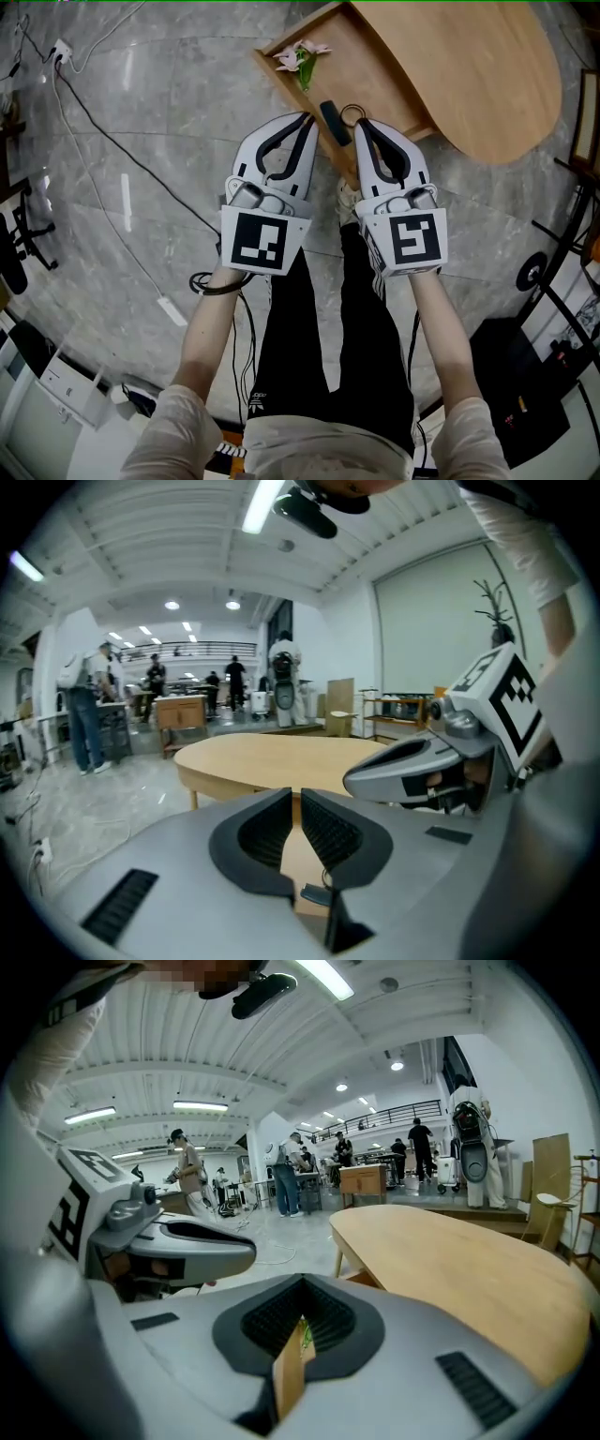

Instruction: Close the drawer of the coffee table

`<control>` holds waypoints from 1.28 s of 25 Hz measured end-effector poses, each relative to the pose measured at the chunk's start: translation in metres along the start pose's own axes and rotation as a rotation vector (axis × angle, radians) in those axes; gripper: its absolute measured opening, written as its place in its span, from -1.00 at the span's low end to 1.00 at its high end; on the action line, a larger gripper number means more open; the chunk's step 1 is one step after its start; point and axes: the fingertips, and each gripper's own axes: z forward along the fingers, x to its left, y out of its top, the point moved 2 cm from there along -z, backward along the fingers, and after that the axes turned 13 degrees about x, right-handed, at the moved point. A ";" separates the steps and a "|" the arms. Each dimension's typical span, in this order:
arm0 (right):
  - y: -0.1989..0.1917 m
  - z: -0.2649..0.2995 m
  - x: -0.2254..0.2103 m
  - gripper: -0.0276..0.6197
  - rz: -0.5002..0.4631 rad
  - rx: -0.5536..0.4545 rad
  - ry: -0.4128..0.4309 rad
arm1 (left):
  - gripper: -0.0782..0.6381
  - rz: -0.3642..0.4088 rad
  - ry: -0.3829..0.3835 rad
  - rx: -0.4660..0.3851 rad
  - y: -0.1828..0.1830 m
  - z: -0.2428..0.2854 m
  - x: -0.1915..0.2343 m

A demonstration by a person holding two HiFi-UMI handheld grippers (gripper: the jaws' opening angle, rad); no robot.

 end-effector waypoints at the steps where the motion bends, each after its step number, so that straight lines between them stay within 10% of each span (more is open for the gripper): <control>1: 0.001 0.000 0.001 -0.90 -0.017 0.006 0.010 | -0.73 0.055 -0.045 0.012 0.001 0.006 -0.002; 5: -0.001 -0.001 0.004 -0.90 -0.105 0.026 0.060 | -0.25 0.415 -0.249 0.145 -0.014 0.031 -0.011; 10: -0.029 -0.004 0.006 -0.90 -0.198 0.106 0.105 | -0.21 1.137 -0.449 0.380 -0.091 0.060 -0.022; 13: -0.044 -0.005 0.008 -0.90 -0.213 0.152 0.124 | -0.21 1.416 -0.479 0.463 -0.129 0.074 -0.015; 19: -0.061 0.003 0.010 -0.90 -0.219 0.189 0.154 | -0.21 1.600 -0.545 0.544 -0.170 0.100 -0.008; 32: -0.070 0.028 0.010 -0.90 -0.226 0.220 0.209 | -0.56 1.733 -0.533 0.554 -0.202 0.135 0.000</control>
